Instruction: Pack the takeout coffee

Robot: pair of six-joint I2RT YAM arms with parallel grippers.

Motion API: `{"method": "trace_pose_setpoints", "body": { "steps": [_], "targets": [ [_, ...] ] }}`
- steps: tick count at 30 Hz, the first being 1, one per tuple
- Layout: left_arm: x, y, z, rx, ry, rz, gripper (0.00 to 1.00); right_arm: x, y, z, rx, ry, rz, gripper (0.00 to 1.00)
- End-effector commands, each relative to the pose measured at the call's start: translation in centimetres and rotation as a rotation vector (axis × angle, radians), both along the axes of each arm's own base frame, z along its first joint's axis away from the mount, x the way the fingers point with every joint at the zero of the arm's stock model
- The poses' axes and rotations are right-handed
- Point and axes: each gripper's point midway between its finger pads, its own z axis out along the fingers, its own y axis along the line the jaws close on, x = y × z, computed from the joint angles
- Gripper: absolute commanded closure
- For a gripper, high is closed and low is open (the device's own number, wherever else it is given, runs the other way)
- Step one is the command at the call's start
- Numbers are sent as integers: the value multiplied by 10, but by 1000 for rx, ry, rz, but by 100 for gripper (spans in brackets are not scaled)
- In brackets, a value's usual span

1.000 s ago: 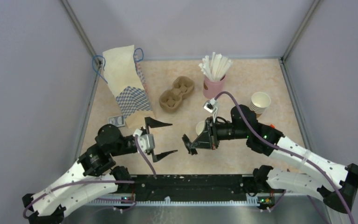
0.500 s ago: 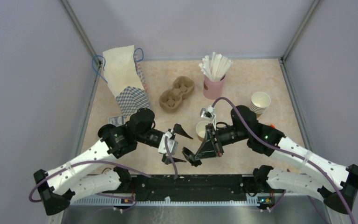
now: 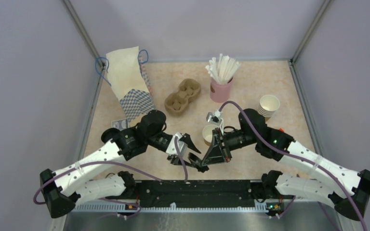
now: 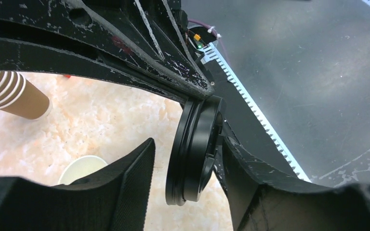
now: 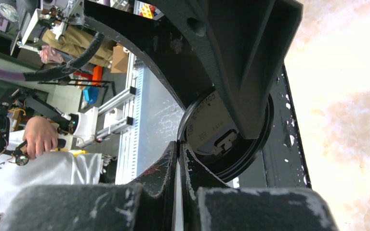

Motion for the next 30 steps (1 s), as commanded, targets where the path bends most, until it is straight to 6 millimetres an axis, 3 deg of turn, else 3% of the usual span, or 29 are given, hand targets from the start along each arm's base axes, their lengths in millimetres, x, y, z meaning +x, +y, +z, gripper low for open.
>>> {"method": "trace_pose_setpoints", "body": {
  "steps": [1, 6, 14, 17, 19, 23, 27, 30],
  "targets": [
    [-3, -5, 20, -53, 34, -8, 46, 3, 1, 31, 93, -78, 10, 100],
    [-4, -5, 14, -18, 83, -5, 62, 2, 1, 31, 99, -76, 15, 100],
    [5, -11, 17, -5, 129, 67, 68, 14, -1, 34, 80, -115, -75, 97],
    [11, -11, 21, -29, 136, 122, 70, 30, -7, 40, 69, -168, -193, 88],
    [19, -14, 26, -73, 142, 183, 72, 46, -16, 46, 60, -215, -320, 76],
    [44, -17, 27, -136, 221, 371, 71, 91, -53, 47, 35, -255, -699, 55],
    [72, -19, 38, -195, 363, 579, 72, 102, -82, 48, 76, -262, -868, 48],
    [93, -16, 50, -259, 464, 719, 71, 106, -92, 42, 64, -240, -926, 40]
  ]
}}
